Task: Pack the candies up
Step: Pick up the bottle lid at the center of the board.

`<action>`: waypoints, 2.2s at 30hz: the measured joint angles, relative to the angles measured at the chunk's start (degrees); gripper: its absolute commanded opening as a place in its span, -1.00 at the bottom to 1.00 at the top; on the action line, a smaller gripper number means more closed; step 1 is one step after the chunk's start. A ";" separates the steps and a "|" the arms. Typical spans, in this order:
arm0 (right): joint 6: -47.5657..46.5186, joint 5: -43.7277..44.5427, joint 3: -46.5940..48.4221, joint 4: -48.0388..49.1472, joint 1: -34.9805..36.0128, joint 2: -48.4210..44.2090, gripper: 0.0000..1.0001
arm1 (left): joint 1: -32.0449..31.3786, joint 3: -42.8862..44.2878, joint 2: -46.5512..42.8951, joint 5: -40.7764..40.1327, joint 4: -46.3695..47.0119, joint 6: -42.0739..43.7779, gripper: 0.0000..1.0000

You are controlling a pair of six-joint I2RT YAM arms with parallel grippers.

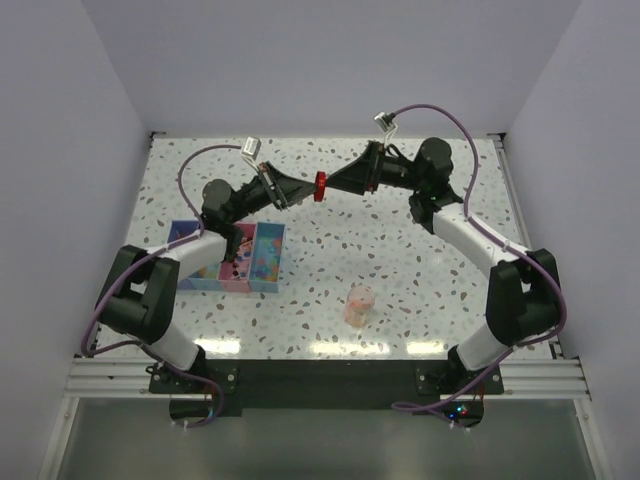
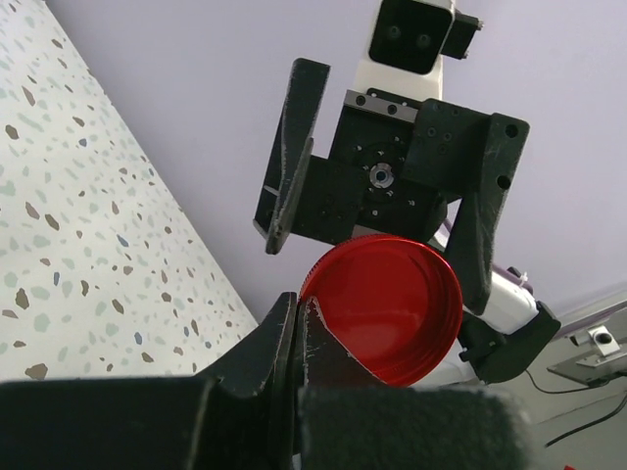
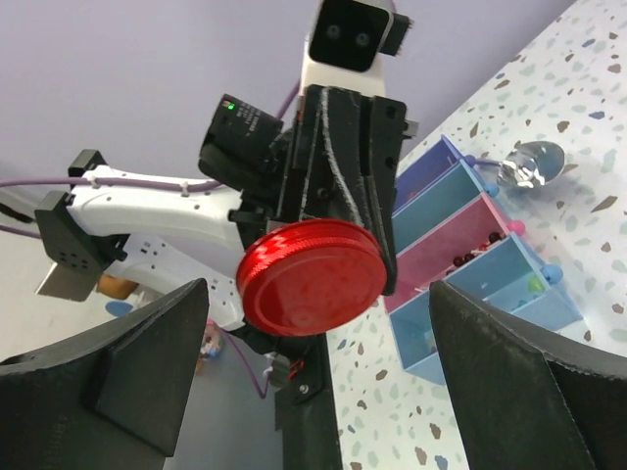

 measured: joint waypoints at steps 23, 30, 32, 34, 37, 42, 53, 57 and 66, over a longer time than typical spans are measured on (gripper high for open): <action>13.70 -2.84 0.02 21.49 2.08 7.34 0.89 | 0.00 -0.17 2.49 -1.42 2.86 -4.63 -1.00; 13.70 -2.93 0.02 22.29 2.16 7.41 0.67 | 0.00 -0.94 2.62 -2.45 5.03 -6.62 -1.00; 13.68 -2.93 0.02 22.29 2.16 7.41 0.61 | -0.02 -1.20 2.62 -2.67 5.44 -7.02 -1.00; 13.62 -2.91 0.02 22.29 2.23 7.48 0.56 | -0.04 -1.44 2.62 -2.82 5.86 -7.54 -1.00; 13.53 -2.89 0.02 22.25 2.27 7.50 0.52 | -0.09 -1.77 2.62 -3.06 6.58 -7.98 -1.00; 12.57 -2.73 0.02 22.03 2.40 7.50 0.59 | -0.24 -2.01 2.49 -3.89 6.38 -7.98 -1.00; 5.68 -1.62 0.13 14.84 3.15 7.50 -0.01 | -0.31 -4.15 1.31 -5.84 3.96 -7.69 -1.00; 4.66 -1.40 0.13 13.27 3.30 7.39 -0.49 | -0.31 -4.59 1.29 -6.10 3.56 -7.58 -1.00; -8.41 -0.63 2.38 -6.23 4.11 2.19 -0.70 | -0.37 -5.57 -0.94 -6.82 -1.07 -3.13 -0.01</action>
